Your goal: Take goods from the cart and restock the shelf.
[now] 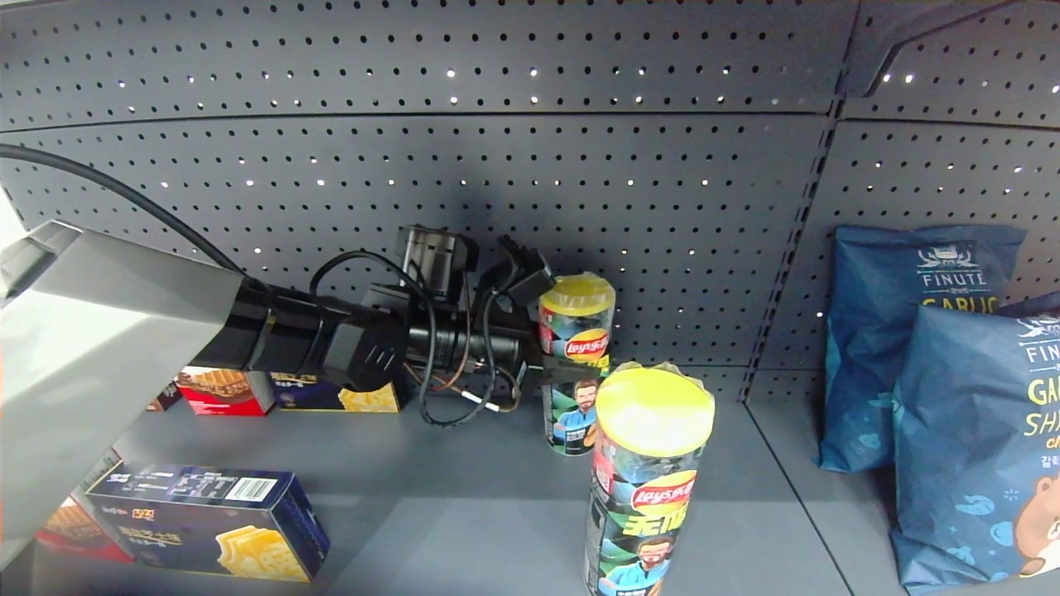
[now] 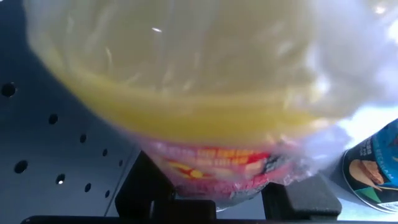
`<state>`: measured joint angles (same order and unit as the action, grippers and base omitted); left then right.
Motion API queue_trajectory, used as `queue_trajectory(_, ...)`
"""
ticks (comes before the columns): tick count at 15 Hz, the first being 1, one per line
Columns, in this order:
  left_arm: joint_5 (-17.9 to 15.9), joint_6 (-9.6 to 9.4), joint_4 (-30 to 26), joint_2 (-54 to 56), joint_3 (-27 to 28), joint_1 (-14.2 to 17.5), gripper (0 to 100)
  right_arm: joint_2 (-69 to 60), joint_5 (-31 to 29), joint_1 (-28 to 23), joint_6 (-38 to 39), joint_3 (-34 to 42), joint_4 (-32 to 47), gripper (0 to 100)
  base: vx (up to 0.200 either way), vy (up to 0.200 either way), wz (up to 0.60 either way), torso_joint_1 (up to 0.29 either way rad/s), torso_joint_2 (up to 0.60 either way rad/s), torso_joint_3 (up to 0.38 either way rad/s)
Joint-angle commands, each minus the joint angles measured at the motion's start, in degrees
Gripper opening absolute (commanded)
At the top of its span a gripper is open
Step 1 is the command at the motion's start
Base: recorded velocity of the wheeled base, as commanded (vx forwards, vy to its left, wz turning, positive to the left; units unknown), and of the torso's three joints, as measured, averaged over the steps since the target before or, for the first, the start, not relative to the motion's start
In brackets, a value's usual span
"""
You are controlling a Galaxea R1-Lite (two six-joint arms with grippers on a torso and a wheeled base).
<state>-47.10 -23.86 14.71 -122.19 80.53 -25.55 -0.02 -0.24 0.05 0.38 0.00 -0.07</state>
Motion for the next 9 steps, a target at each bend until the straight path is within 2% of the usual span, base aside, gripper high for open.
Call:
queue_trajectory(1,0.08,-0.05,0.14,1.78,-1.78,0.59,0,0.02,-0.02,0.04,-0.03,0.00,-0.01,100,0.000,0.000,0.00,0.000,0.00,0.000)
queue_trajectory(4,0.79,0.04,-0.04,8.81,-3.36,3.49,0,0.02,-0.02,0.04,-0.03,0.00,-0.01,100,0.000,0.000,0.00,0.000,0.00,0.000)
queue_trajectory(7,0.61,3.55,0.75,17.16,-8.81,4.90,0,0.02,-0.02,0.04,-0.03,0.00,-0.01,100,0.000,0.000,0.00,0.000,0.00,0.000)
queue_trajectory(9,0.52,5.58,0.93,22.61,-12.50,7.62,0,0.02,-0.02,0.04,-0.03,0.00,-0.01,100,0.000,0.000,0.00,0.000,0.00,0.000)
